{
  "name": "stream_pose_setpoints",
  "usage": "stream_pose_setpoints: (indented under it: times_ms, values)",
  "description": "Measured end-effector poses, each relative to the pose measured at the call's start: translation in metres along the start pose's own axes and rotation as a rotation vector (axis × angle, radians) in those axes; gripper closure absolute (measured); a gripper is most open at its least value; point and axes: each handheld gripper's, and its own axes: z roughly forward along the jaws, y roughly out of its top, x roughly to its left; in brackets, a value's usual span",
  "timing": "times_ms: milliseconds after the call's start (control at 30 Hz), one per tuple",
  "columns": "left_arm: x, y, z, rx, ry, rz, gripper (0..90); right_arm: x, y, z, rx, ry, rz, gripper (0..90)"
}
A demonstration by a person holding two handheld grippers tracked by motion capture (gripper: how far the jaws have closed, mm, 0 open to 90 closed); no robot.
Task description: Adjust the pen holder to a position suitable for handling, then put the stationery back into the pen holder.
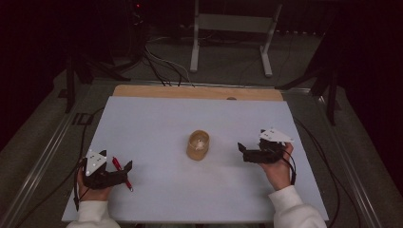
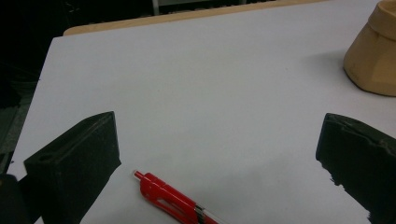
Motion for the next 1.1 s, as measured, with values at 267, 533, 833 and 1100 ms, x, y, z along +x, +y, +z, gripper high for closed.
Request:
stream_pose_setpoints:
  times_ms: [267,533,833,1100]
  values:
    - [0.000,0.000,-0.001,0.000,0.008,-0.007,0.2,-0.011,-0.020,-0.007,0.002,-0.033,0.039,0.0]
    - [0.001,0.000,0.000,0.008,0.018,-0.014,0.2,-0.019,-0.037,-0.019,-0.025,-0.063,0.054,0.0]
    - [0.001,0.001,0.000,0.017,0.023,-0.010,0.2,-0.028,-0.049,-0.027,-0.027,-0.088,0.082,0.0]
    - [0.001,0.001,-0.001,0.036,0.049,-0.023,0.2,-0.026,-0.051,-0.027,-0.032,-0.094,0.081,0.0]
